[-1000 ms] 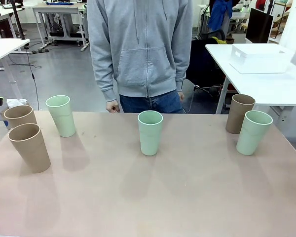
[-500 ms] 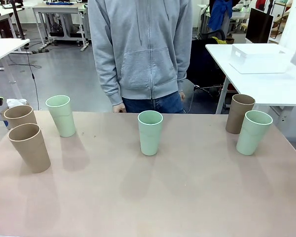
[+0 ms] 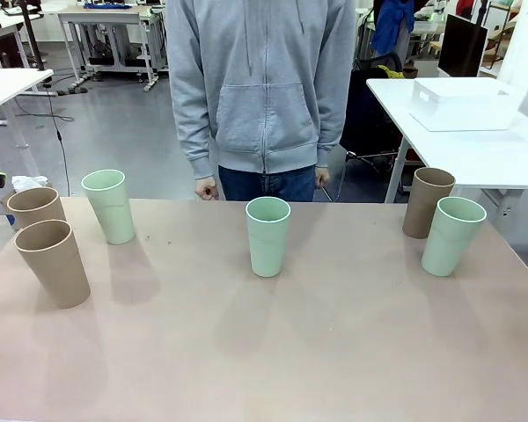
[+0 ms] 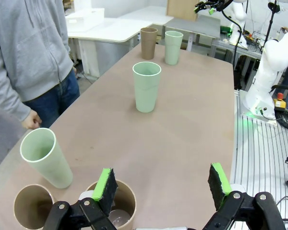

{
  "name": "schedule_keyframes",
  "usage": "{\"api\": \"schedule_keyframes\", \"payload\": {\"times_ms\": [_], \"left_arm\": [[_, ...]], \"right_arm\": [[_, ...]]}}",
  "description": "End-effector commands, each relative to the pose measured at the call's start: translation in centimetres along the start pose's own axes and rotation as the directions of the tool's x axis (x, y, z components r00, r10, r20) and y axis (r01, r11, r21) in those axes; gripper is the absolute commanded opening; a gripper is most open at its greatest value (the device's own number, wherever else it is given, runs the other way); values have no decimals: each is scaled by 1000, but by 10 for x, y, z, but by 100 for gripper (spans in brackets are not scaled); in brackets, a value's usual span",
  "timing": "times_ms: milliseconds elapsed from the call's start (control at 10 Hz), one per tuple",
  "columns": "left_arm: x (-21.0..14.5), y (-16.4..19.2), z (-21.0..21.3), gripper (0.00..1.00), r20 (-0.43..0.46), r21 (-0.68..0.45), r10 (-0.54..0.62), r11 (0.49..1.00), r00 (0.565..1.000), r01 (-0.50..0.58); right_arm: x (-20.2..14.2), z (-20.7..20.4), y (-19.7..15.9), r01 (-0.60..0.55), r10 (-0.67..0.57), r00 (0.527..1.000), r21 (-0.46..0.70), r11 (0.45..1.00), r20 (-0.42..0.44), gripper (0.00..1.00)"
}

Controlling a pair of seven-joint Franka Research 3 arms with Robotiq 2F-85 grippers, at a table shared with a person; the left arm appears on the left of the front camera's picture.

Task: Stack the cups and store them in the basket.
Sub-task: Pick up two Reusable plastic cups , one in each hand.

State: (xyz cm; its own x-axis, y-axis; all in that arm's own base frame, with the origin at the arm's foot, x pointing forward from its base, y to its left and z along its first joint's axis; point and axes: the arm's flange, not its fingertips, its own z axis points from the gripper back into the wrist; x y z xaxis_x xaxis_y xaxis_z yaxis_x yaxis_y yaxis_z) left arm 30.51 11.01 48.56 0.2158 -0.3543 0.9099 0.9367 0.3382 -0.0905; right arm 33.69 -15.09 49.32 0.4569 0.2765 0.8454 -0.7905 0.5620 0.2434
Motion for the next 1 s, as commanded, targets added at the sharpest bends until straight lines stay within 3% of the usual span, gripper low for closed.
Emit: {"api": "schedule_keyframes", "payload": {"times_ms": [0, 300, 500, 900], "left_arm": [[0, 0, 0, 100, 0, 0, 0, 1000, 1000, 0], [-6, 72, 20, 100, 44, -77, 38, 996, 998, -35], [-21, 102, 31, 100, 66, -96, 48, 994, 997, -42], [-77, 144, 70, 100, 265, -51, -45, 997, 963, 61]], "right_arm": [[0, 0, 0, 0, 0, 1000, 0, 1000, 0, 100], [16, -15, -83, -46, 30, 997, 243, 969, 72, 100], [2, -19, -118, -106, 71, 988, 273, 956, 135, 100], [-47, -44, -158, -195, 128, 964, 291, 937, 235, 100]]}}
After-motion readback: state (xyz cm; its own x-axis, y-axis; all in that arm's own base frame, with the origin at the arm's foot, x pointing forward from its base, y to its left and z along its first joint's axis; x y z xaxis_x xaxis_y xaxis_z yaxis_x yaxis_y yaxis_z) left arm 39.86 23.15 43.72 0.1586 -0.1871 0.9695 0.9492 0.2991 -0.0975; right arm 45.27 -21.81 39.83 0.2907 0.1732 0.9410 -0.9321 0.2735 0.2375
